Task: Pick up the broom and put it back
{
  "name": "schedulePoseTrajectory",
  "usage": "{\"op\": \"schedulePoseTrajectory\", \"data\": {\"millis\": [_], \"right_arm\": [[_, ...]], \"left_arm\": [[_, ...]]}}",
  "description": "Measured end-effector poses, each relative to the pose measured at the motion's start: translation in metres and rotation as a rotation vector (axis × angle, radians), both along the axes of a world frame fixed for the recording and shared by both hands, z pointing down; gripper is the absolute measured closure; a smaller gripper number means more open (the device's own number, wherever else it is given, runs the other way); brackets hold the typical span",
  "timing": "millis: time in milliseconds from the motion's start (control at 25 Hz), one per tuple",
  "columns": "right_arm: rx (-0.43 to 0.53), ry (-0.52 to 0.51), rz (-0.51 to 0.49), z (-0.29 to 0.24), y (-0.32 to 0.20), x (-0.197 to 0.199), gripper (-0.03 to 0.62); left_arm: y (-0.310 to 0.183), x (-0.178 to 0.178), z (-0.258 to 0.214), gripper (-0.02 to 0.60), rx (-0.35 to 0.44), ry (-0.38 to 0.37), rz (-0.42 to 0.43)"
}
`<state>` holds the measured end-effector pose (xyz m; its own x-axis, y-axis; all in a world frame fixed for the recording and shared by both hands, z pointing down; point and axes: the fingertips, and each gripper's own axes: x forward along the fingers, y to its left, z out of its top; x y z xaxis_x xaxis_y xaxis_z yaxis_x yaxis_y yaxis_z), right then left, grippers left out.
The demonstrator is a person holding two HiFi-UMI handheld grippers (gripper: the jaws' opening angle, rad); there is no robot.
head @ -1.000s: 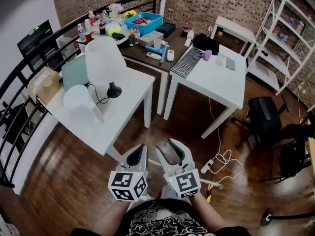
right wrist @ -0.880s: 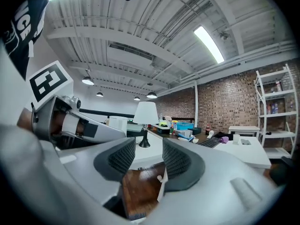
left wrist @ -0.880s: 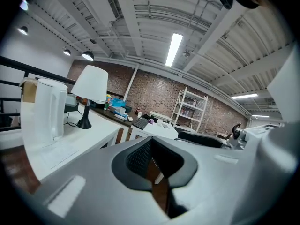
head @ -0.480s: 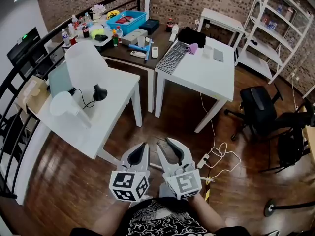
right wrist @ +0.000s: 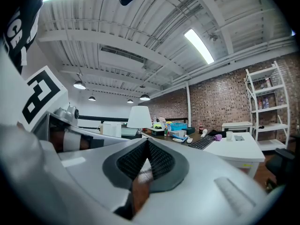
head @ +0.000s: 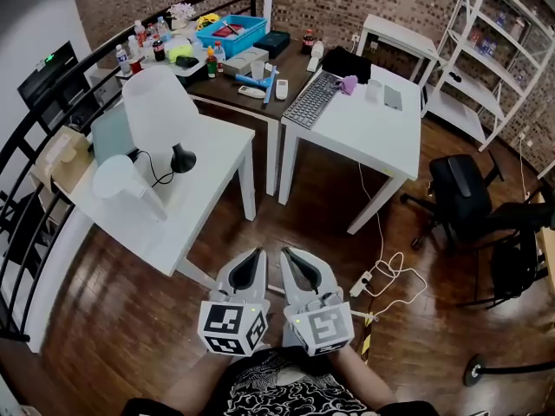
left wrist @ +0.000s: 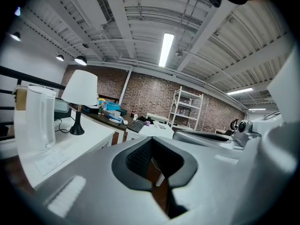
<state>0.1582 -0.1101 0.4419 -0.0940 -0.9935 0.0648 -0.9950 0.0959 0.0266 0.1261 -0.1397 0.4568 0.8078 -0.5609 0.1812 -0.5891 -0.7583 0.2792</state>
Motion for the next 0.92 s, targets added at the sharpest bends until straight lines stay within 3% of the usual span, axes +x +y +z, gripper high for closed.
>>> {"op": "schedulePoseTrajectory", "data": {"millis": [920], "right_arm": [[-0.021,-0.004,-0.023,0.005,-0.012,-0.012,0.594]], "left_arm": [[-0.004,-0.014,0.009,0.578,0.003,-0.011,-0.017]]}}
